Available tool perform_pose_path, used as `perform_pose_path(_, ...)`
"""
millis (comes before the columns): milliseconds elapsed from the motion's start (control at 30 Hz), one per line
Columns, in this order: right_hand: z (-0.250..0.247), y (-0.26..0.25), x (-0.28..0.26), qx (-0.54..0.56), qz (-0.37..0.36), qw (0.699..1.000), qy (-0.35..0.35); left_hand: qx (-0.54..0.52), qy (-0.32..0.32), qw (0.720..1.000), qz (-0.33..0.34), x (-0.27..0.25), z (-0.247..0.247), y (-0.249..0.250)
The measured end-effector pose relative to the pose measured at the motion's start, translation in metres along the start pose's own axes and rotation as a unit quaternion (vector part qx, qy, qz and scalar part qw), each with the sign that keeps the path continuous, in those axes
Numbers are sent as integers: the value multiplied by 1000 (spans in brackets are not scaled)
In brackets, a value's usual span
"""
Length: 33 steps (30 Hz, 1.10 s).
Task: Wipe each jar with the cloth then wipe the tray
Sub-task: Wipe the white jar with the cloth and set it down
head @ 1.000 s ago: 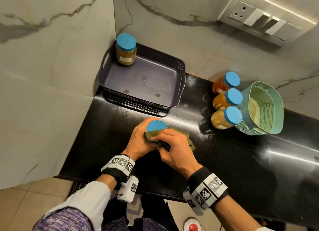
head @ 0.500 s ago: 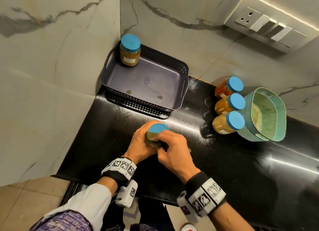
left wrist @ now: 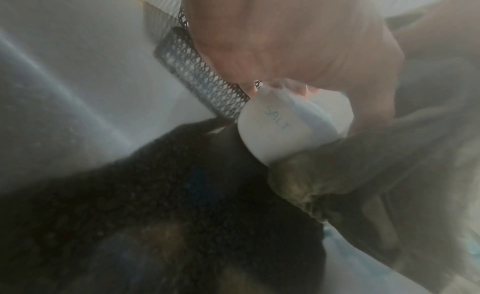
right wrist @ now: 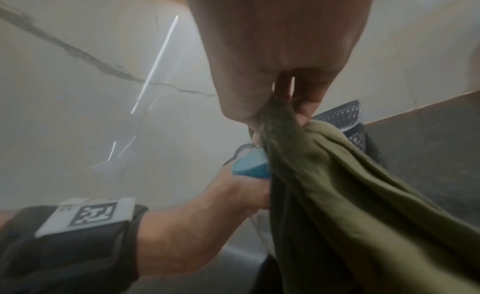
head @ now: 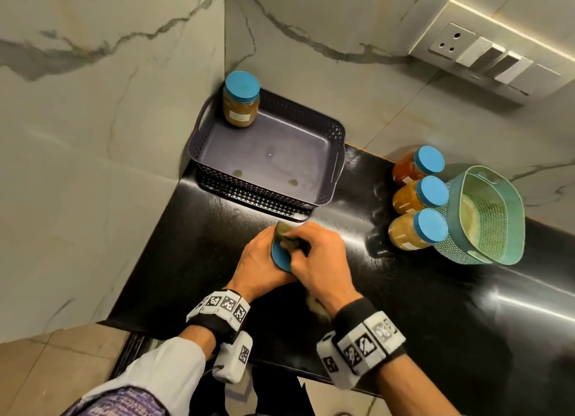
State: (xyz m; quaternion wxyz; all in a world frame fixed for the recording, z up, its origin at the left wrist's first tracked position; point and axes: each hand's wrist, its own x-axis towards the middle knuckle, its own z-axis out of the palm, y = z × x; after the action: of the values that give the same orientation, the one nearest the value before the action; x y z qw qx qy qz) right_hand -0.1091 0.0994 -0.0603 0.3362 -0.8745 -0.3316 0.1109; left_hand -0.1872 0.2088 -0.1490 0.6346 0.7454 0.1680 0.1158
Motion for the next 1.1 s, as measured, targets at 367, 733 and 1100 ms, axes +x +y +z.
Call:
perform_pose_path(367, 3, -7, 2, 10, 14, 1000, 8, 14, 4, 1000, -14, -1, -1, 4)
perform_pose_path(733, 3, -12, -8, 10, 22, 1000, 1, 14, 3, 1000, 5, 0, 0, 2)
perform_pose_path(1100, 7, -15, -24, 3, 10, 1000, 0, 5, 12, 1000, 12, -3, 2, 4)
